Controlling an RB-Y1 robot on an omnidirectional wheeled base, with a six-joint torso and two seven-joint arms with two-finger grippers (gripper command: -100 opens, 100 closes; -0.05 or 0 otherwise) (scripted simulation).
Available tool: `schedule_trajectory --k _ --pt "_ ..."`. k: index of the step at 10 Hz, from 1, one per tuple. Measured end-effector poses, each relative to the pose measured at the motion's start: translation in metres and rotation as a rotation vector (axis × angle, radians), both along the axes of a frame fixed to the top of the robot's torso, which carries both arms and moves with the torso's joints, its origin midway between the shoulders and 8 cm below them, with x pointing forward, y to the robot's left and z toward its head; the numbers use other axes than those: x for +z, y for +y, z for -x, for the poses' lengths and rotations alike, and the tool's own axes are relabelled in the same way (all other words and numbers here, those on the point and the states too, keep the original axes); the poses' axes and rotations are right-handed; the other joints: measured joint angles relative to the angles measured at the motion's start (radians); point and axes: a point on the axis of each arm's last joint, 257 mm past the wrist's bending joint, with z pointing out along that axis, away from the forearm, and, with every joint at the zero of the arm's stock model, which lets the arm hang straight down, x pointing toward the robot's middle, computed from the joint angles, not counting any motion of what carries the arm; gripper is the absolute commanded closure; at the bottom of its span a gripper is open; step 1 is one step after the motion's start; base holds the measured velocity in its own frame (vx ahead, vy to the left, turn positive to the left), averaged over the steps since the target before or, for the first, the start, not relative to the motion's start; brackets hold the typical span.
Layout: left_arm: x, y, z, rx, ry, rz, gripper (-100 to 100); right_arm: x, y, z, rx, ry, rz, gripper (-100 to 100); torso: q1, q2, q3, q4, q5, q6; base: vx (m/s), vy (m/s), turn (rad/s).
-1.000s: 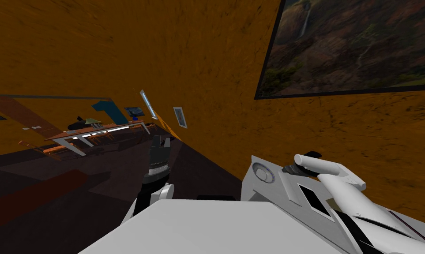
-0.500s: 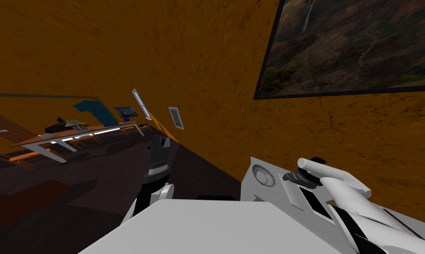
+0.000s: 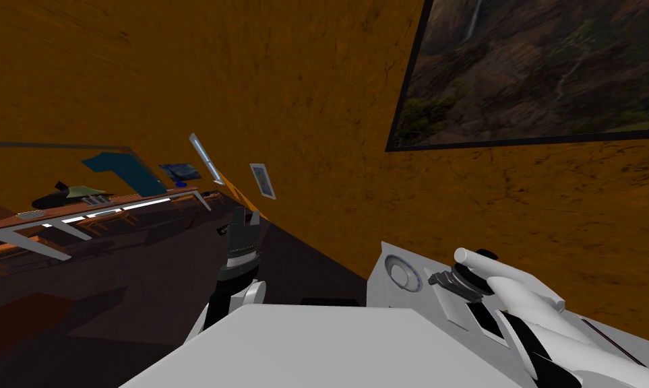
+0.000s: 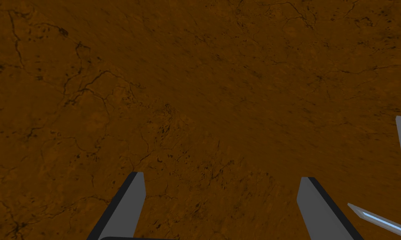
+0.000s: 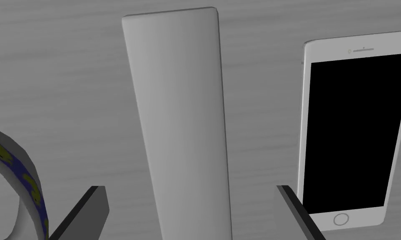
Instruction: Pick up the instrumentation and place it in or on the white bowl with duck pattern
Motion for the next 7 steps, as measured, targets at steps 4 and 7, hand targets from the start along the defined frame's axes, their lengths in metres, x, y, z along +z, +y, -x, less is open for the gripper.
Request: schedule_trajectory --k 4,7 --pt "0.000 0.000 0.000 0.000 0.000 0.000 0 -0.011 0.012 0.011 -0.038 0.023 -0.051 -100 0.001 0.003 0.002 0.001 0.000 0.000 0.029 -0.015 -0.030" --pt "0.000 0.000 0.000 0.000 0.000 0.000 0 -0.031 0.021 0.018 -0.027 0.025 -0.051 -100 0.000 0.001 0.001 0.000 0.000 0.000 0.040 -0.013 -0.030"
